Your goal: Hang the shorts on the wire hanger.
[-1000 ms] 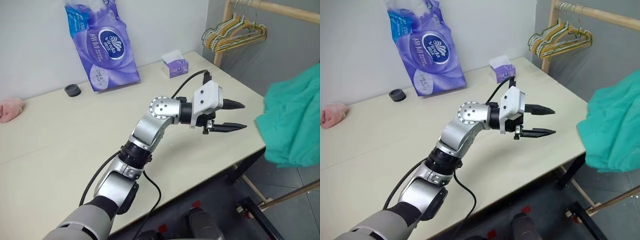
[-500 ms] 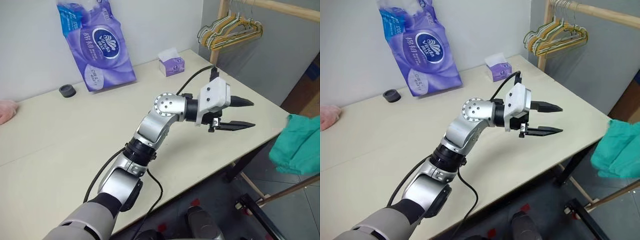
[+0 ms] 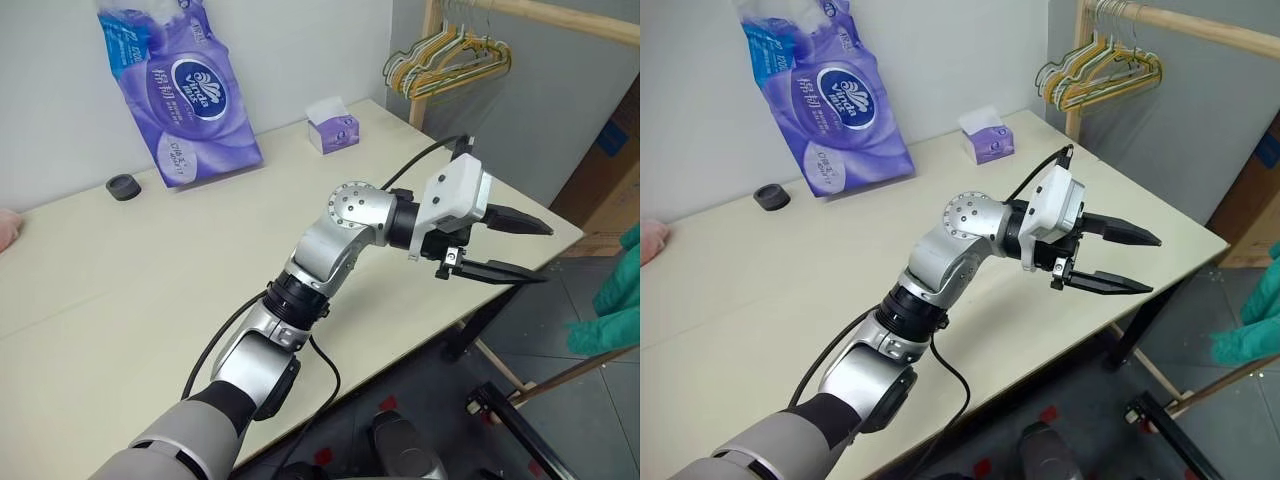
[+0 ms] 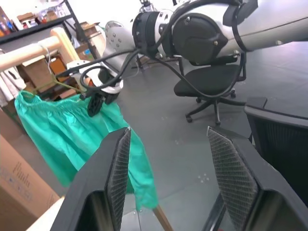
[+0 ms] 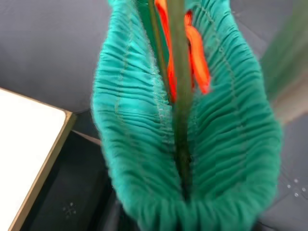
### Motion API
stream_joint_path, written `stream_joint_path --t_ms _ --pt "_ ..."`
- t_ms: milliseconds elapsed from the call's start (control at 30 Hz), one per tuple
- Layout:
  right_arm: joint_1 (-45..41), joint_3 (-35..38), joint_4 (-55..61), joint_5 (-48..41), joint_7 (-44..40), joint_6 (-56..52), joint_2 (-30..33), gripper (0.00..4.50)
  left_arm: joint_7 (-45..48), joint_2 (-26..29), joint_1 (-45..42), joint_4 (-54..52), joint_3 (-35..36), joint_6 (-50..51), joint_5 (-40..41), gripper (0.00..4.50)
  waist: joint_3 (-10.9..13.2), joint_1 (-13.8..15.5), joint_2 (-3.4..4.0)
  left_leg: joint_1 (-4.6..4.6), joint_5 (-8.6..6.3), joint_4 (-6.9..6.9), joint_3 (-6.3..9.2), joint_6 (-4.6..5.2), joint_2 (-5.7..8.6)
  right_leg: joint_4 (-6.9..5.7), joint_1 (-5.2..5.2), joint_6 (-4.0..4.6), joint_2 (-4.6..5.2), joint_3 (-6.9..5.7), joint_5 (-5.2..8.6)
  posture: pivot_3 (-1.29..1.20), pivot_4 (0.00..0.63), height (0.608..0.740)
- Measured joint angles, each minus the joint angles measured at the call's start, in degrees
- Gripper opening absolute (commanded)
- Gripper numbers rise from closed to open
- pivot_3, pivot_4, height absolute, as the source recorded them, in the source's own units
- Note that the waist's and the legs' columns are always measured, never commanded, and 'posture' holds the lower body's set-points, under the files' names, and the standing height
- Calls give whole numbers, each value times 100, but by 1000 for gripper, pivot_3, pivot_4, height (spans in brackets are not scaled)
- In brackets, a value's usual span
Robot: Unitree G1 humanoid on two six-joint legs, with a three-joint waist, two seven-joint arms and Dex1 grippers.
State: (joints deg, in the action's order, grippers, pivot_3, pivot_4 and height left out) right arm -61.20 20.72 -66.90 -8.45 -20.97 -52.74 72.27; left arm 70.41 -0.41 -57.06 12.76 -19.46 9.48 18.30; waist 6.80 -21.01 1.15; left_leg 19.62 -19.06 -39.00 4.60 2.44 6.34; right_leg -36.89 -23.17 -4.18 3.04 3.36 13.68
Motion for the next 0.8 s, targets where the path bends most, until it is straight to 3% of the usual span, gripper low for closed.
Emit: stream_joint_path --t_ms 267,500,733,800 --pt "26 113 647 -163 24 -311 -58 4326 0 5 -25 144 1 -144 -81 2699 0 -127 0 -9 -7 0 -36 12 2 3 0 -27 -4 49 -7 -441 105 740" --pt "855 135 2236 -181 116 -421 -185 4420 -34 7 -46 222 2 -229 -146 2699 -1 -144 2 -19 -16 -2 -57 28 2 -1 0 -43 -5 72 -5 -439 108 740" --pt "1700 633 4834 -168 548 -472 -580 4420 -204 45 -20 257 12 -232 -195 2699 -4 -138 4 -19 -18 -7 -55 31 2 0 0 -56 -5 74 -9 -429 104 740" --pt "2378 677 6054 -100 595 -205 -842 4420 -332 218 111 215 20 -230 -275 2699 -9 -147 2 -19 -18 -6 -50 31 -4 -2 0 -56 -8 73 -9 -425 101 740"
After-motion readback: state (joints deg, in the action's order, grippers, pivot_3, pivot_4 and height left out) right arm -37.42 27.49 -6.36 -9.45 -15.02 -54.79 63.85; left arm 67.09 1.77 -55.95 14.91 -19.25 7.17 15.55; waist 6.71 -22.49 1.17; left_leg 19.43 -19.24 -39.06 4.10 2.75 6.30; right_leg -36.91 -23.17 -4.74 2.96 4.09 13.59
